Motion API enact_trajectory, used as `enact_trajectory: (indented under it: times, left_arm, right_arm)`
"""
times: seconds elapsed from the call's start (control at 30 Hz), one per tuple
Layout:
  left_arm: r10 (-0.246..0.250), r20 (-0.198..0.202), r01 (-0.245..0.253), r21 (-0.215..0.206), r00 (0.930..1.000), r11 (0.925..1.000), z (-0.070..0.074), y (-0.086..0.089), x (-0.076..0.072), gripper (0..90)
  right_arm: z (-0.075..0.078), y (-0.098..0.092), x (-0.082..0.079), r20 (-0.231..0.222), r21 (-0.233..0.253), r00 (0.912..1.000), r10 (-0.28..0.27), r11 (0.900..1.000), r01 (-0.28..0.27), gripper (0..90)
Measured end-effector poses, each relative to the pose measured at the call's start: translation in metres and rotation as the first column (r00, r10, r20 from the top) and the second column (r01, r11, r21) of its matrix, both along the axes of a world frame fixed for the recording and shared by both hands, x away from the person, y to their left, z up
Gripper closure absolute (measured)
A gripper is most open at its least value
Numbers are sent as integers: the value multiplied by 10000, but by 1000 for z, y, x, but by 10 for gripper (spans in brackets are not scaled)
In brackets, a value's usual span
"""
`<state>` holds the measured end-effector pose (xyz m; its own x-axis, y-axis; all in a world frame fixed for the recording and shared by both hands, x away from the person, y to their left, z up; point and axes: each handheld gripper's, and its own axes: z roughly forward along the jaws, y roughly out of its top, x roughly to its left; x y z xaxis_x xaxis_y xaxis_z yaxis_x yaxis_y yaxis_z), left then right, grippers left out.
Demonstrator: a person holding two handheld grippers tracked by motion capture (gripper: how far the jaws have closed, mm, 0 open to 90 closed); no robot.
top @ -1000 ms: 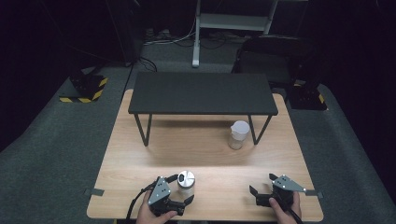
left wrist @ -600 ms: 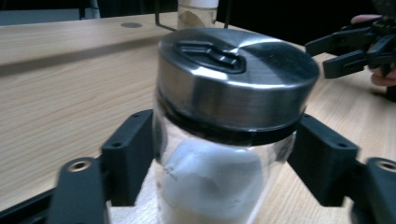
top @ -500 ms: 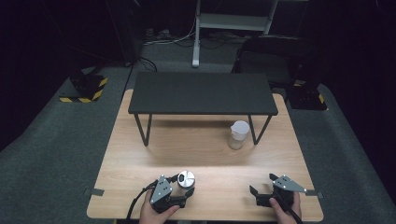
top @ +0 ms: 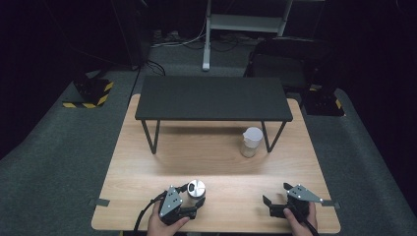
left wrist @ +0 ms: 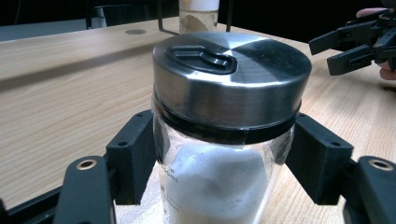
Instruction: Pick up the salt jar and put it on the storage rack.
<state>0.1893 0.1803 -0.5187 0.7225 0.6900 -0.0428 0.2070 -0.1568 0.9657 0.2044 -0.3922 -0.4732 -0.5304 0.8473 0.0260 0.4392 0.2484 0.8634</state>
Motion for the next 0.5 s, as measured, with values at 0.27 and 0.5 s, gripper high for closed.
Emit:
enact_trajectory:
  times: [0.27,0.5]
  left_arm:
    - [-31,26,31,161,10000,9999,3,-2,0,311]
    - [-21,31,20,205,10000,9998,4,-2,0,311]
  right_arm:
    - [-1,0,-1,41,38,10000,-52,10000,52,5]
    - [-1,-1,-2,86,76,10000,-22,10000,22,5]
